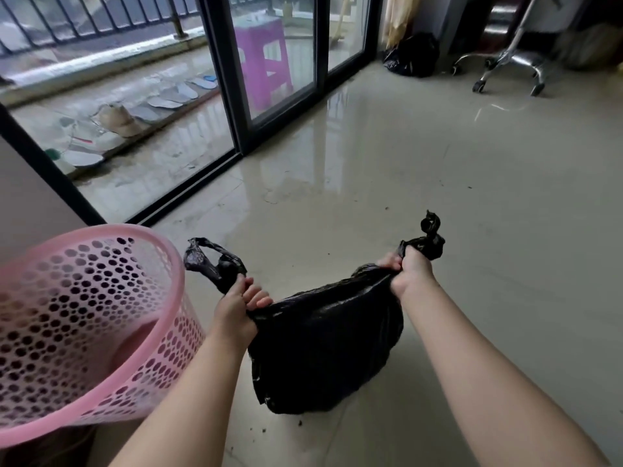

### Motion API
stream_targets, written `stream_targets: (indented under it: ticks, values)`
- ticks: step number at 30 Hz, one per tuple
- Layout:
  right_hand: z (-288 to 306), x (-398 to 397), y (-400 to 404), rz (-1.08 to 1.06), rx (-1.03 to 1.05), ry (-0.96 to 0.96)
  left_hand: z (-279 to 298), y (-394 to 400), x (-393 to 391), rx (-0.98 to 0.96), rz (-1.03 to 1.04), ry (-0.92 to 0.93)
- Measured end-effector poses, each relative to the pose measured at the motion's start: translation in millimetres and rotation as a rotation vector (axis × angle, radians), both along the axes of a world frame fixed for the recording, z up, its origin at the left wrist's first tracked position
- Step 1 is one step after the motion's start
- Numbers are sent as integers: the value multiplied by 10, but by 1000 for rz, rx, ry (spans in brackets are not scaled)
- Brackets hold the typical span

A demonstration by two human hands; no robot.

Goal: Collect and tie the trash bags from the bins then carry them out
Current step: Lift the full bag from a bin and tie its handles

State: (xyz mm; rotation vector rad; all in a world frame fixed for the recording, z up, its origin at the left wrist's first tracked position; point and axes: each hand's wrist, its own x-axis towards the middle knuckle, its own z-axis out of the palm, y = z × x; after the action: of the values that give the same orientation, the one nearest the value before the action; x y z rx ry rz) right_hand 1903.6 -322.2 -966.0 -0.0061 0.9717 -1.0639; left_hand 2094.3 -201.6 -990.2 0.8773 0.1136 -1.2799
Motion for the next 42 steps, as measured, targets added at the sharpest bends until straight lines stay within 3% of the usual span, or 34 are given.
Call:
stream_targets:
  ticks: [2, 4, 7, 9, 12, 16, 23, 28, 33, 36, 38, 42]
  values:
    - [46, 11, 8, 215, -58, 264, -19, -13, -36, 149, -169, -202]
    - [94, 32, 55, 611, -212, 599, -32, -12, -89, 288, -395, -457]
    - [195, 100, 129, 960, -489, 824, -17, -2, -113, 376, -719, -745]
    - [245, 139, 198, 1011, -699, 907, 24, 0, -88, 358, -836, -767]
    - [220, 194, 321, 919, -970, 985, 125, 36, -59, 312, -886, -595]
    - [174, 274, 380, 705, -1015, 775, 170, 73, -55, 302, -942, -493]
    - [25, 357, 503, 930, -1032, 863, 297, 34, -107, 144, -679, -531]
    - [77, 261, 530, 1331, -1040, 855, 256, -23, -69, 44, -428, -333]
    - [137, 105, 512, 1641, -969, 920, 207, -22, 85, 106, -191, -191]
    - [150, 123, 490, 1587, -1030, 1067, 170, -25, 105, 107, -83, -153]
    - [110, 184, 500, 1381, -1058, 1132, 166, -39, 99, 118, -89, -204]
    - [68, 353, 535, 919, -996, 1087, 138, -7, -31, 194, -418, -462]
